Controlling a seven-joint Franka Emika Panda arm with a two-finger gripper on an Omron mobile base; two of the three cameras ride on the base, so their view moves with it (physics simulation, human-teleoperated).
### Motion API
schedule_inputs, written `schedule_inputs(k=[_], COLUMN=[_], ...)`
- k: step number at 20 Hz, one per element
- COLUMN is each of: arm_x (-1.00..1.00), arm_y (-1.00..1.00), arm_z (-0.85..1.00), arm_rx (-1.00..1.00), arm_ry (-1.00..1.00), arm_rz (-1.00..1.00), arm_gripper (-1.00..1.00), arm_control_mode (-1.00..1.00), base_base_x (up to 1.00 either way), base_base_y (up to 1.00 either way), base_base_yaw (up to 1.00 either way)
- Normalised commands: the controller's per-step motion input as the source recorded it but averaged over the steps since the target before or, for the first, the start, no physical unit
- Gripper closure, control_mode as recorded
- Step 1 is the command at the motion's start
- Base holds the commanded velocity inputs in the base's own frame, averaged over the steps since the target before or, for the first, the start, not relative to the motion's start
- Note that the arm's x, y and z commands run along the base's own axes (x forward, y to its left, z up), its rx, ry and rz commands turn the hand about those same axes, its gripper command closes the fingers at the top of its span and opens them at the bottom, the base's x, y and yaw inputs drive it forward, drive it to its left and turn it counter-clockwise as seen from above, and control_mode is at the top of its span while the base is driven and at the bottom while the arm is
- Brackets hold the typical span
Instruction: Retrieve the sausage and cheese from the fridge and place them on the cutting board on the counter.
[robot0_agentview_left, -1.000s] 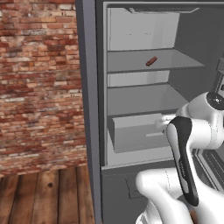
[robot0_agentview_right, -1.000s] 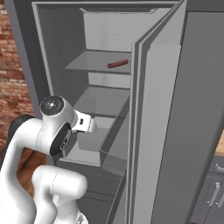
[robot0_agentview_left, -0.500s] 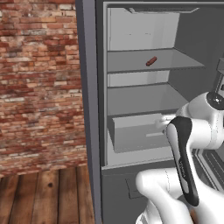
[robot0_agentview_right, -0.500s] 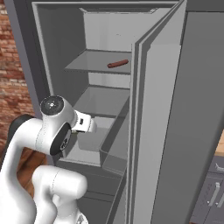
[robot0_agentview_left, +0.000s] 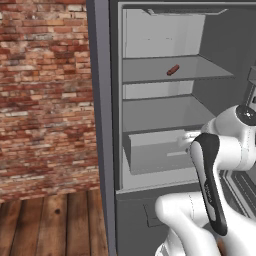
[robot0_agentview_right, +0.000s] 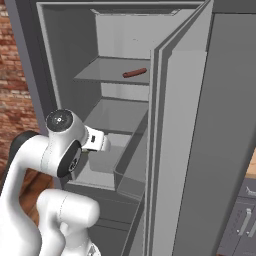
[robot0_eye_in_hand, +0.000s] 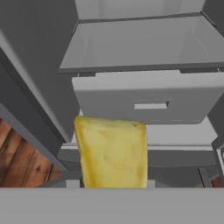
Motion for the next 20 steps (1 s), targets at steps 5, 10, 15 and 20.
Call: schedule_inputs(k=[5,10,15,20], arm_x=[0.0,0.0,0.0,0.0], arm_y=[0.0,0.0,0.0,0.0], arm_z=[0.0,0.0,0.0,0.0], arm_rx=[0.0,0.0,0.0,0.0], arm_ry=[0.0,0.0,0.0,0.0], arm_rz=[0.0,0.0,0.0,0.0], arm_gripper=[1.0,1.0,1.0,1.0], arm_control_mode=[1.0,1.0,1.0,1.0], base_base_x=[-0.72,-0.93,-0.78,-0.56], base_base_y=[0.08,0.19,0.49,0.55], base_base_yaw=[-0.06,-0.02,-0.05,-0.26])
